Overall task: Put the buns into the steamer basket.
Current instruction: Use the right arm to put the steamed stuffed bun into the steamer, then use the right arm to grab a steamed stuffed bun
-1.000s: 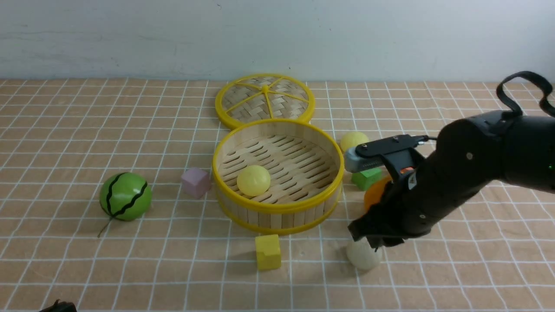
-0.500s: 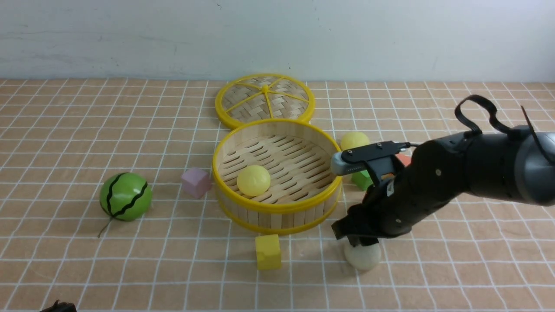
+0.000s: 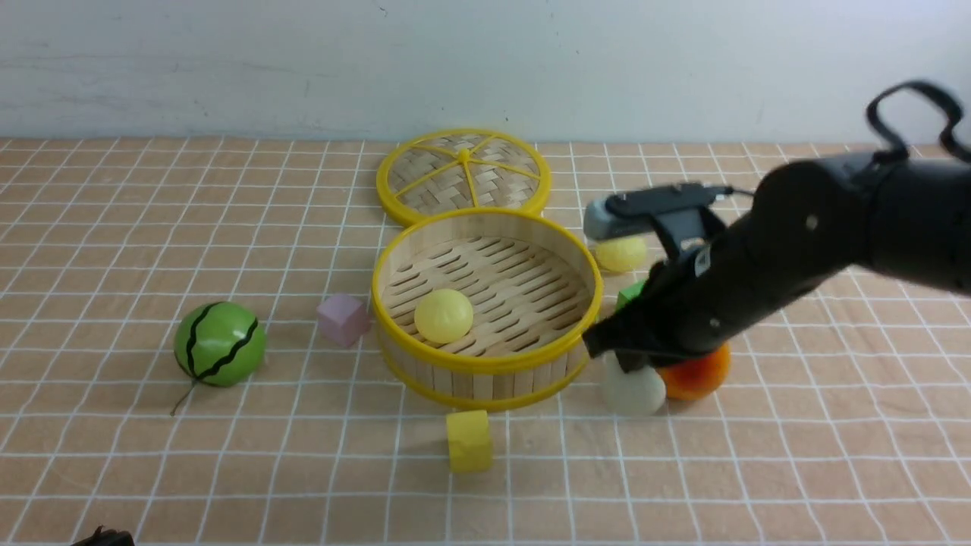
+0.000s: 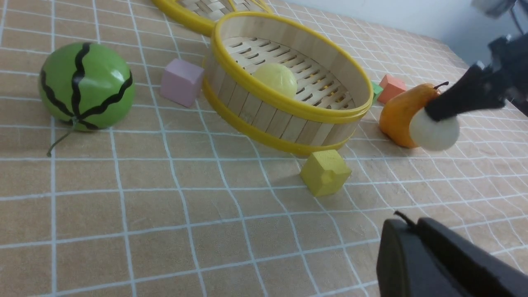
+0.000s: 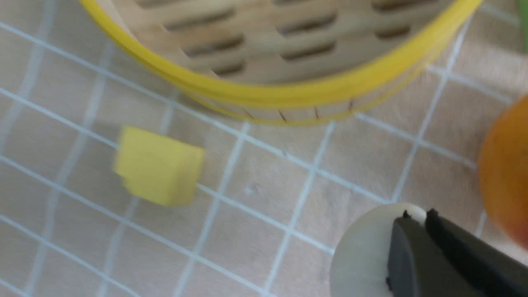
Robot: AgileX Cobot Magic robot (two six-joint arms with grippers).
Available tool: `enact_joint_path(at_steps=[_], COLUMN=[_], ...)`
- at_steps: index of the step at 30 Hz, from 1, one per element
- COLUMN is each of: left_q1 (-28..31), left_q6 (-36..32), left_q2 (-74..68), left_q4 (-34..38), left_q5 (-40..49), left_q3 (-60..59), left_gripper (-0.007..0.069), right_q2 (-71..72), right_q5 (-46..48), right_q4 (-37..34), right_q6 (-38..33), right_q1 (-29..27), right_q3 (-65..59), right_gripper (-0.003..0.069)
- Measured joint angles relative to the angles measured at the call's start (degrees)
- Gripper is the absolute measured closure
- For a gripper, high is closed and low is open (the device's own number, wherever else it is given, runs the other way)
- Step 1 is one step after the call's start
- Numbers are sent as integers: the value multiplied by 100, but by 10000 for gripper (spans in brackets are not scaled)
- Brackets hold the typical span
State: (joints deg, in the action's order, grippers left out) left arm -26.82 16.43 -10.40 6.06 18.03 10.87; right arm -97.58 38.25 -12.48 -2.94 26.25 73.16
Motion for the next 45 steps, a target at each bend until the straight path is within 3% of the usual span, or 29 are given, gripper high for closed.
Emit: enact_joint_path(at_steps=[5, 12, 15, 20, 24, 26, 28, 31, 37, 45], left_q1=[0, 0, 0, 0, 0, 0, 0, 0, 0, 0], left_q6=[0, 0, 0, 0, 0, 0, 0, 0, 0, 0], left_q2=[0, 0, 0, 0, 0, 0, 0, 0, 0, 0], left_q4=[0, 0, 0, 0, 0, 0, 0, 0, 0, 0], left_q5=[0, 6, 6, 6, 6, 6, 6, 6, 6, 6], left_q3=[0, 0, 0, 0, 0, 0, 0, 0, 0, 0], left_gripper=[592, 586, 585, 583, 575, 575, 575, 572, 568, 563], right_q2=[-174, -1434, -2071, -2408, -2288, -2004, -1793, -1576, -1897, -2909], right_q5=[16, -328, -519, -576, -451, -282, -175, -67, -29, -232], right_q4=[-470, -623, -651, -754, -771, -573, -294, 69, 445, 410], right_q6=[-505, -584, -584, -572, -578, -578, -556, -334, 232, 243], right_q1=[0, 0, -33, -52, -52, -87, -162, -373, -1084, -1193], right_q3=[1073, 1958, 2194, 2296, 2407, 2522, 2593, 2695, 2775, 3466], right_gripper=[649, 627, 579, 421, 225, 160, 141, 137, 210, 244])
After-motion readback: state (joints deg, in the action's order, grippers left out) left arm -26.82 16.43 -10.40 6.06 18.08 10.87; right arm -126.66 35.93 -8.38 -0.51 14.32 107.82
